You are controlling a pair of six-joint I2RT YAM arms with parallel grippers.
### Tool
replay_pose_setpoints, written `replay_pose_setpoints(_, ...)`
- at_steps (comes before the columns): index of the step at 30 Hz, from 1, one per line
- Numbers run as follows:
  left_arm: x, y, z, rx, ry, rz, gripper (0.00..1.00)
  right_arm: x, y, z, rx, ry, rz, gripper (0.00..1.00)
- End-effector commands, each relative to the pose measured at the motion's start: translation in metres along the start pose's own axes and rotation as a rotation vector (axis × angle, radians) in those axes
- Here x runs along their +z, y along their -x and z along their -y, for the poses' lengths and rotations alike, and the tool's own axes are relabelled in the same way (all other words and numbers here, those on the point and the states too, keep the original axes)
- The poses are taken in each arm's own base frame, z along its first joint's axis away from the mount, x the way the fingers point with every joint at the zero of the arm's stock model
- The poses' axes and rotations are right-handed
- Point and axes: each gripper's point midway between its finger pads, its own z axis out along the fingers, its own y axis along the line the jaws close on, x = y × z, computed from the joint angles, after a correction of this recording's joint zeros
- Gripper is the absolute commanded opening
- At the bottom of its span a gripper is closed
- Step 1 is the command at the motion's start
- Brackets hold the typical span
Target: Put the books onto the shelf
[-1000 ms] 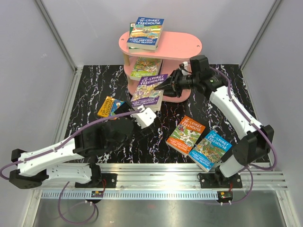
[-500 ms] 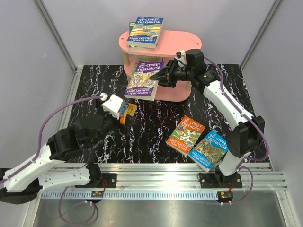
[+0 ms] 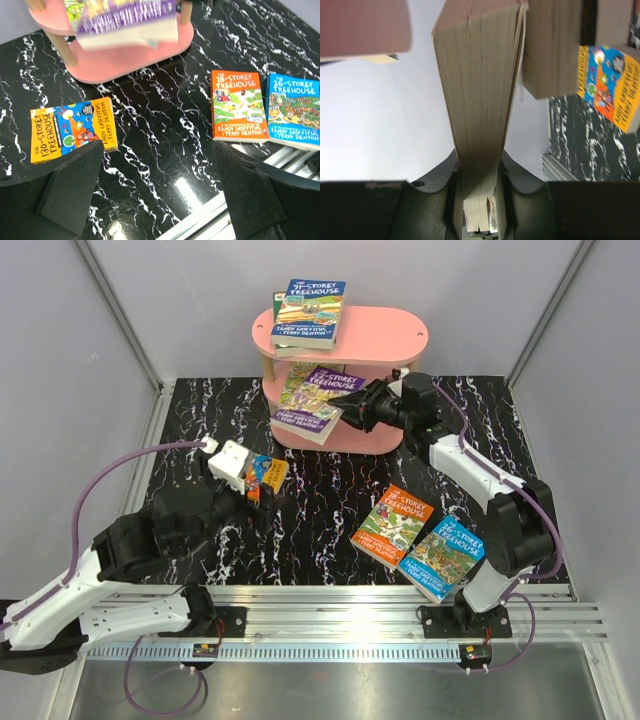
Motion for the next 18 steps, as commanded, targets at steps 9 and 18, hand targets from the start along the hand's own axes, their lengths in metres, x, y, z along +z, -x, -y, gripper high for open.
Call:
replay_pose_setpoints(9, 0.035, 0.013, 0.02, -0.015, -0.031, 0.03, 0.99, 0.012, 0.03, -0.056, -0.098, 0.218, -0.025, 0.0)
replay_pose_setpoints(18, 0.109, 0.012, -0.003, -0.125, -0.066, 0.026, 0.98, 0.031, 0.04, -0.039, -0.156, 0.108, -0.077, 0.12)
